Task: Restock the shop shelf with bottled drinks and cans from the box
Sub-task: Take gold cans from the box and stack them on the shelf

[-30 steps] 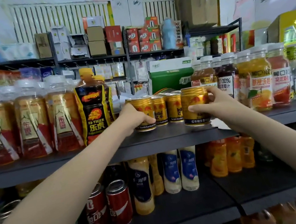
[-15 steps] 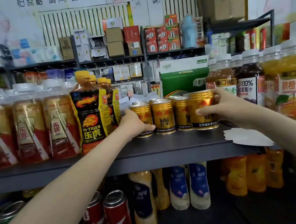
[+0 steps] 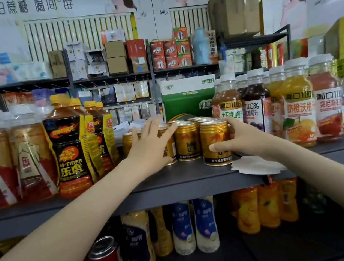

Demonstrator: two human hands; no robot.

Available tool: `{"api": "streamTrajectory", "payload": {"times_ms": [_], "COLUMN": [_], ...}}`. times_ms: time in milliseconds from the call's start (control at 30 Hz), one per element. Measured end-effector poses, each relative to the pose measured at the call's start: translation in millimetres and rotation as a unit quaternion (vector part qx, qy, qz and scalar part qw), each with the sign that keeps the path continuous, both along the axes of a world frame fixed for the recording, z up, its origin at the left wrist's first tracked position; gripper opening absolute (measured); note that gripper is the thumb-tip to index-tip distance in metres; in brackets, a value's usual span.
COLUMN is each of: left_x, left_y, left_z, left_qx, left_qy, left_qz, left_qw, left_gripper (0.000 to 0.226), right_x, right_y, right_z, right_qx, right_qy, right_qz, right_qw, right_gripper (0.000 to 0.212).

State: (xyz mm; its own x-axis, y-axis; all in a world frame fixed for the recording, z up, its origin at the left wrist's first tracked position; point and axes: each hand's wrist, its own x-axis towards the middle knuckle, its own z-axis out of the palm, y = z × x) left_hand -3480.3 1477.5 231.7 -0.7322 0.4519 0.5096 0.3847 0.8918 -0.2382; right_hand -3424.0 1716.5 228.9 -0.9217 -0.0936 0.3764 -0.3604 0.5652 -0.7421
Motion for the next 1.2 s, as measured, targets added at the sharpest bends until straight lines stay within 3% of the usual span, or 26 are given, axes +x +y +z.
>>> {"api": "streamTrajectory", "payload": {"times_ms": [367, 733, 1033, 1133, 1200], "left_x": [3, 9, 14, 23, 33], "left_y": [3, 18, 31, 35, 35], "left_z": [0, -1, -7, -5, -5], "left_qx": [-0.031, 0.002, 0.052, 0.106, 0.143], "left_qy": [-0.014, -0.004, -0.008, -0.014, -0.011], "left_qz": [0.019, 0.056, 0.078, 0.063, 0.054], "left_qw": [0.999, 0.998, 0.996, 0.992, 0.988], "left_gripper": [0.088, 0.092, 0.086, 0.081, 0.077], "right_x": [-2, 0, -5, 2, 13], "right_y": [20, 21, 18, 15, 8], "right_z": [2, -4, -8, -5, -1], "right_qx": [0.07, 0.065, 0.059, 0.082, 0.128], "right_qy": [-0.009, 0.02, 0.029, 0.086, 0.146], "right_qz": [-0.023, -0.031, -0.012, -0.028, -0.055], "right_qw": [0.997, 0.997, 0.998, 0.992, 0.98], "right_gripper": [0.071, 0.057, 0.081, 0.106, 0.105]}}
